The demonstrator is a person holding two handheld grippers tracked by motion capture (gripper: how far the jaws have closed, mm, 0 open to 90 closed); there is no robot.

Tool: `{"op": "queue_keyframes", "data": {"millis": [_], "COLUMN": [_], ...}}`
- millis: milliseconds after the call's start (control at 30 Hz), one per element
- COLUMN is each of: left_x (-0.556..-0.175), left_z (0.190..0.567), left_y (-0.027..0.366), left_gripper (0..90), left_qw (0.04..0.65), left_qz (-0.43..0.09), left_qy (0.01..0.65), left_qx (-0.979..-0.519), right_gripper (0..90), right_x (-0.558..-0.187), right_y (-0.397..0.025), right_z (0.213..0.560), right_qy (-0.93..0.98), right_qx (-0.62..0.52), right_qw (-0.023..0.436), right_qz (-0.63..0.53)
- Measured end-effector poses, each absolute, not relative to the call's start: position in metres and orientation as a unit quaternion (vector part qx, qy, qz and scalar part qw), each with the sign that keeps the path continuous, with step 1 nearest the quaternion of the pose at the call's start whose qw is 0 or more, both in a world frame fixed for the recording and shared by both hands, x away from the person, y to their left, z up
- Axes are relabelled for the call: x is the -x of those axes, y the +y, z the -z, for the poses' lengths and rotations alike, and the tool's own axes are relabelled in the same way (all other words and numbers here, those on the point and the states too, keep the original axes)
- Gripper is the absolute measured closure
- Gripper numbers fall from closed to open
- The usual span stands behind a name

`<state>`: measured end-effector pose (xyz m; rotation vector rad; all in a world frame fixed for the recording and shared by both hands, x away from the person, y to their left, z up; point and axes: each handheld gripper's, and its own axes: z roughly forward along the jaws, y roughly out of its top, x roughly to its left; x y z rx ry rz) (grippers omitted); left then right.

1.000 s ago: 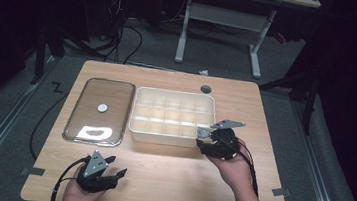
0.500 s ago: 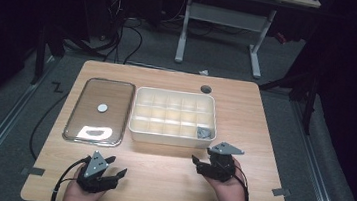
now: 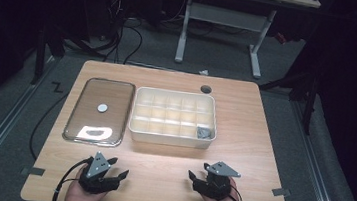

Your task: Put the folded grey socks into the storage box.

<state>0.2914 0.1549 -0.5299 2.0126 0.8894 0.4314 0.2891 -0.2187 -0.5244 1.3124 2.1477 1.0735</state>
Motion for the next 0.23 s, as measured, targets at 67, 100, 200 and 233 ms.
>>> {"op": "queue_keyframes", "data": {"millis": [67, 100, 200, 233], "left_x": [-0.2910, -0.2910, -0.2911, -0.2912], "left_z": [0.5301, 0.5300, 0.5295, 0.5291], "left_y": [0.1547, 0.1549, 0.1558, 0.1558], "left_gripper": [38.8, 38.9, 38.9, 38.9], "left_qw": [0.435, 0.435, 0.436, 0.436], "left_qz": [-0.172, -0.172, -0.172, -0.173], "left_qy": [0.357, 0.358, 0.357, 0.358], "left_qx": [-0.808, -0.808, -0.808, -0.807], "right_gripper": [35.3, 35.5, 35.7, 35.6], "right_x": [-0.2890, -0.2889, -0.2885, -0.2883], "right_y": [-0.2185, -0.2184, -0.2171, -0.2169], "right_z": [0.5265, 0.5270, 0.5276, 0.5276], "right_qy": [0.768, 0.768, 0.769, 0.768], "right_qx": [-0.474, -0.476, -0.475, -0.477], "right_qw": [0.198, 0.191, 0.192, 0.190], "right_qz": [-0.383, -0.384, -0.382, -0.383]}}
